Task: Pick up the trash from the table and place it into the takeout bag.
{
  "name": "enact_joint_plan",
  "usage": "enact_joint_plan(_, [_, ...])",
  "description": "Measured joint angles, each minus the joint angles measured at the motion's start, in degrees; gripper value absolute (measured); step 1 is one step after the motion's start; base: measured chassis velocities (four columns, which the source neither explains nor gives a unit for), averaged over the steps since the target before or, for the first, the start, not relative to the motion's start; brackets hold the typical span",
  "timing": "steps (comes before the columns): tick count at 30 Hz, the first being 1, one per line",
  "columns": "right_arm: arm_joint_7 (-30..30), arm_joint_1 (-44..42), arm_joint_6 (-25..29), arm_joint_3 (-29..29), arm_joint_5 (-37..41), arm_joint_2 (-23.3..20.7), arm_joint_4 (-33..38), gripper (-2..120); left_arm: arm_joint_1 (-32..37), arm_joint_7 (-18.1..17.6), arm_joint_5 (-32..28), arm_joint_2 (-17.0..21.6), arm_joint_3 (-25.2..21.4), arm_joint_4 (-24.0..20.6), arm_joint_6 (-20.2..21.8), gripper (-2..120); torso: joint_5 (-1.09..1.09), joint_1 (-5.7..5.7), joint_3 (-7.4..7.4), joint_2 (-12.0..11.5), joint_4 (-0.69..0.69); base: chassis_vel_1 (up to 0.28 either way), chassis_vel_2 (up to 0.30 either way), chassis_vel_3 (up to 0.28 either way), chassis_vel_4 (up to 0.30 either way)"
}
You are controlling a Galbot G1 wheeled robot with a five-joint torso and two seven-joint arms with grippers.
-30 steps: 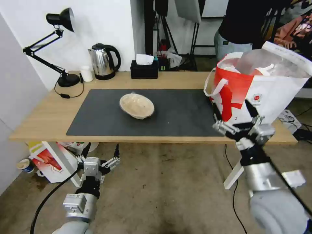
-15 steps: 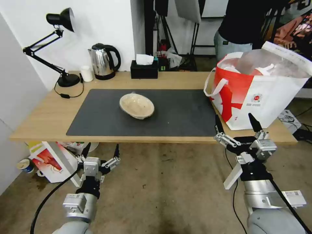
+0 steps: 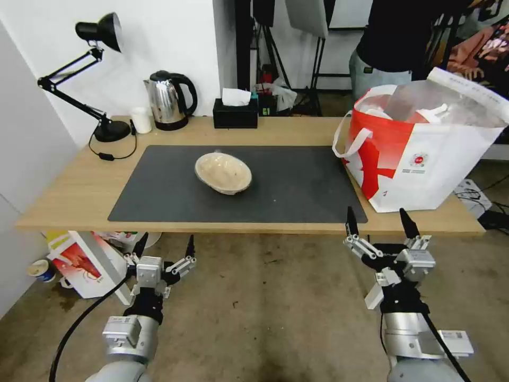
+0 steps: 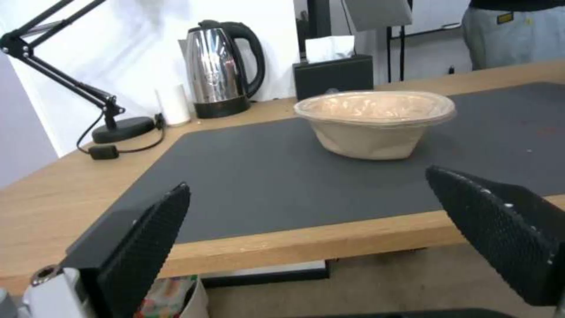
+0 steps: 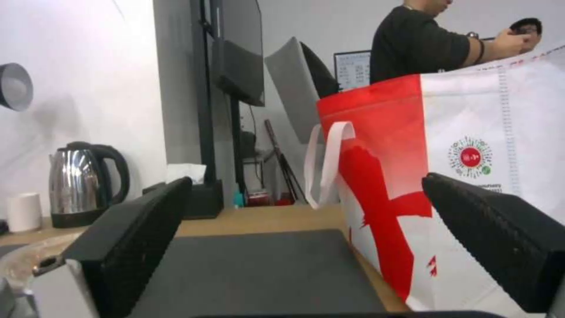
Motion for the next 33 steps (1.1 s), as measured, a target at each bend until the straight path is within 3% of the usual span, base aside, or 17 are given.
enact_joint_plan(33, [2.8,-2.9,0.3,-1.2,-1.6,0.8,-2.5,100,0.0,0.0,0.0,0.0,0.0,0.0,0.0,100,0.00,0.00,0.00,0.0,0.00,0.000,0.000,0.000,0.000])
